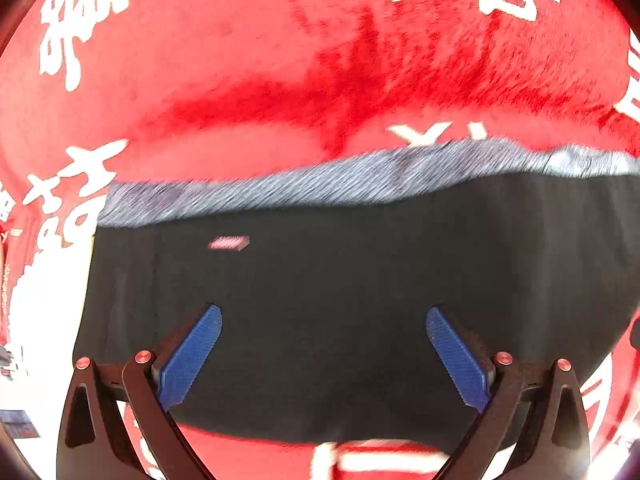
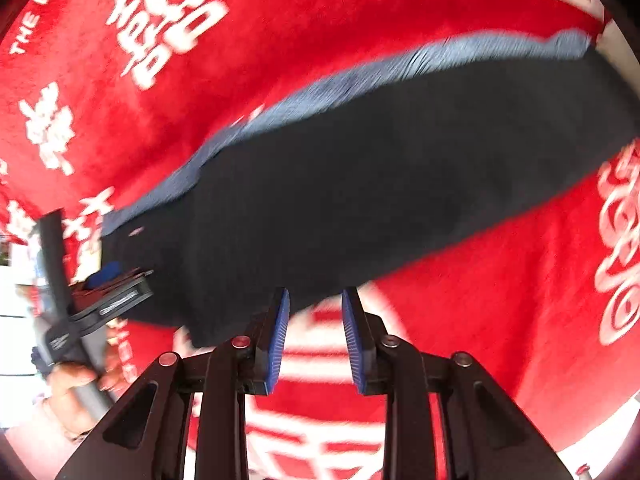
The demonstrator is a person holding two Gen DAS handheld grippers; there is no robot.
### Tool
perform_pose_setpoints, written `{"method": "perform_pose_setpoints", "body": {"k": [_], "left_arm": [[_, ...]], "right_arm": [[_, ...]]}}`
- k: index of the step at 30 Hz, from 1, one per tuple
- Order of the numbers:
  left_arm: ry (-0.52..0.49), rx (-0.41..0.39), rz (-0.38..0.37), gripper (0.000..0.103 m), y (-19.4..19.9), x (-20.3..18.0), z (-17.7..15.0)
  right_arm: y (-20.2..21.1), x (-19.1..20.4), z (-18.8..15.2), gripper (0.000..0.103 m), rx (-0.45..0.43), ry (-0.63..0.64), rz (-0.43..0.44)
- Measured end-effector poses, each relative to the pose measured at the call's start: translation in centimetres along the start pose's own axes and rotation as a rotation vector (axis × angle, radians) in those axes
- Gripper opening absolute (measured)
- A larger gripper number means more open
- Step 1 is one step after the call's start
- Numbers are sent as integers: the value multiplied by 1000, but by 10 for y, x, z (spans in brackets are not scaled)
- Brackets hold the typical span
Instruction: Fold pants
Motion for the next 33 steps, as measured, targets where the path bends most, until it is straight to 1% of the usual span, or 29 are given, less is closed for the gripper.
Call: {"method": "perform_pose_setpoints", "body": {"k": [1, 2, 4, 7, 8, 9, 12, 13, 14, 15, 16, 18, 21, 24, 25, 27, 28, 29, 30, 32, 33], "left_arm": [[16, 2, -8, 103, -3, -8, 6], [30, 5, -13, 103, -5, -13, 9], [50, 18, -21, 103, -14, -25, 18], [58, 39, 14, 103, -31, -41, 24], [75, 55, 23, 103, -38, -43, 24], [119, 57, 22, 103, -42, -42, 25], [217, 72, 5, 103, -49, -35, 27], [233, 72, 0, 103, -50, -33, 28], [234, 70, 0, 103, -52, -30, 28], [227, 61, 5, 103, -51, -30, 28], [216, 51, 11, 103, -51, -31, 28], [205, 38, 19, 103, -48, -36, 26], [231, 53, 15, 103, -47, -36, 27], [232, 84, 35, 103, -42, -29, 32], [226, 85, 45, 103, -38, -30, 36], [220, 64, 40, 103, -25, -36, 43], [218, 56, 34, 103, -20, -40, 45], [215, 54, 24, 103, -16, -46, 47], [208, 61, 11, 103, -13, -55, 46], [181, 88, -1, 103, -14, -76, 43], [164, 104, -1, 103, -15, -86, 38]], "right_arm": [[-5, -3, 14, 29, -15, 12, -15], [-8, -3, 23, 25, -28, 28, -21], [-18, 1, 44, 22, -47, 72, -28], [-41, 12, 69, 22, -32, 117, -5], [-51, 20, 75, 22, -24, 136, 9], [-61, 26, 80, 22, -15, 155, 26], [-88, 40, 89, 22, 9, 206, 51], [-99, 40, 92, 22, 15, 224, 40], [-105, 38, 95, 18, 9, 234, 34], [-108, 36, 100, 17, -7, 237, 40], [-109, 31, 108, 12, -37, 241, 24], [-107, 13, 119, 12, -76, 244, -72], [-100, -30, 137, 10, -91, 131, -109], [-75, -62, 146, 10, -117, 111, -195], [-64, -73, 148, 13, -134, 98, -208], [-42, -96, 151, 15, -178, 93, -254], [-32, -111, 152, 15, -199, 106, -302], [-28, -122, 153, 15, -200, 114, -331], [-29, -138, 153, 15, -180, 111, -356], [-30, -172, 155, 15, -143, 54, -377], [-27, -188, 157, 14, -148, 22, -388]]}}
Point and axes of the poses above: each gripper's, at about its wrist camera, not at the fingertips, and y roughly against the way its jaws point, x to its left, z to its top, the point moved 4 cm from there along -y, roughly the way its jaws point, and after that the axes turned 13 degrees about -x, right-handed, at the moved point
